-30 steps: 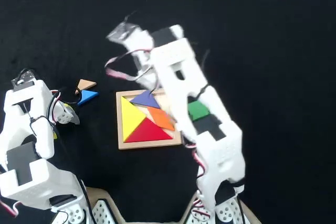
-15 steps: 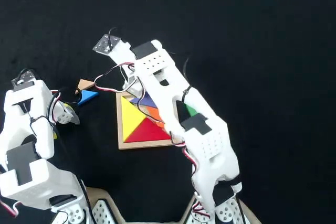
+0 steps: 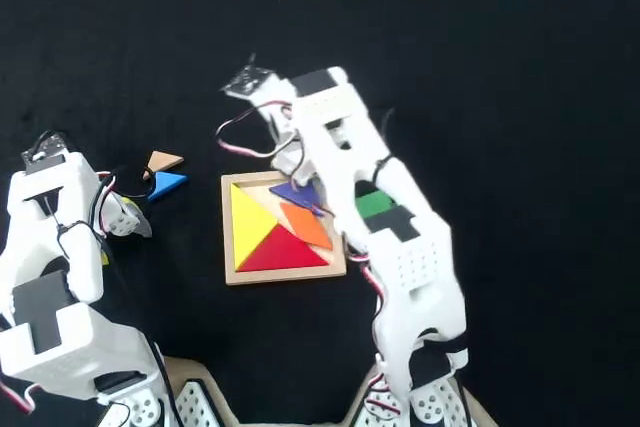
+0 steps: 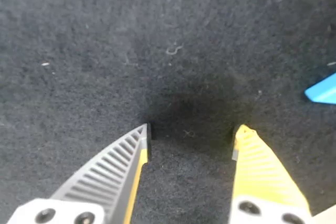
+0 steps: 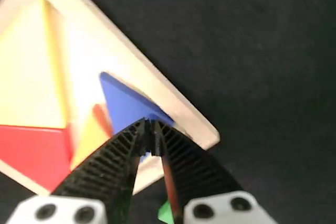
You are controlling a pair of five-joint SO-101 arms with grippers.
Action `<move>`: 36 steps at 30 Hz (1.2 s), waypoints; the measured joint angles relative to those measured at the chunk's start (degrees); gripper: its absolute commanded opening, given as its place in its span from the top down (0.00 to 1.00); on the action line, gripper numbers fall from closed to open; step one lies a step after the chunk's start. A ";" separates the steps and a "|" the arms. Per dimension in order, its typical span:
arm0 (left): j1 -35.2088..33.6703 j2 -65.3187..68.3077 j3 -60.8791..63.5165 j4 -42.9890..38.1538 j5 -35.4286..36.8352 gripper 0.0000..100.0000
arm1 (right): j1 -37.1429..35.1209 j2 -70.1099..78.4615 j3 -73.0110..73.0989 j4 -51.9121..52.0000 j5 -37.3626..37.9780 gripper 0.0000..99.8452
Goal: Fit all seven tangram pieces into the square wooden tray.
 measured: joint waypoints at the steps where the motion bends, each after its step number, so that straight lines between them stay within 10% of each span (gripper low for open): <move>1: 0.00 0.00 0.00 0.00 0.00 0.74 | 0.70 0.00 0.00 0.35 0.00 0.99; 36: 0.00 0.00 0.00 0.00 0.00 0.74 | -11.52 -5.71 10.02 -4.57 0.26 0.99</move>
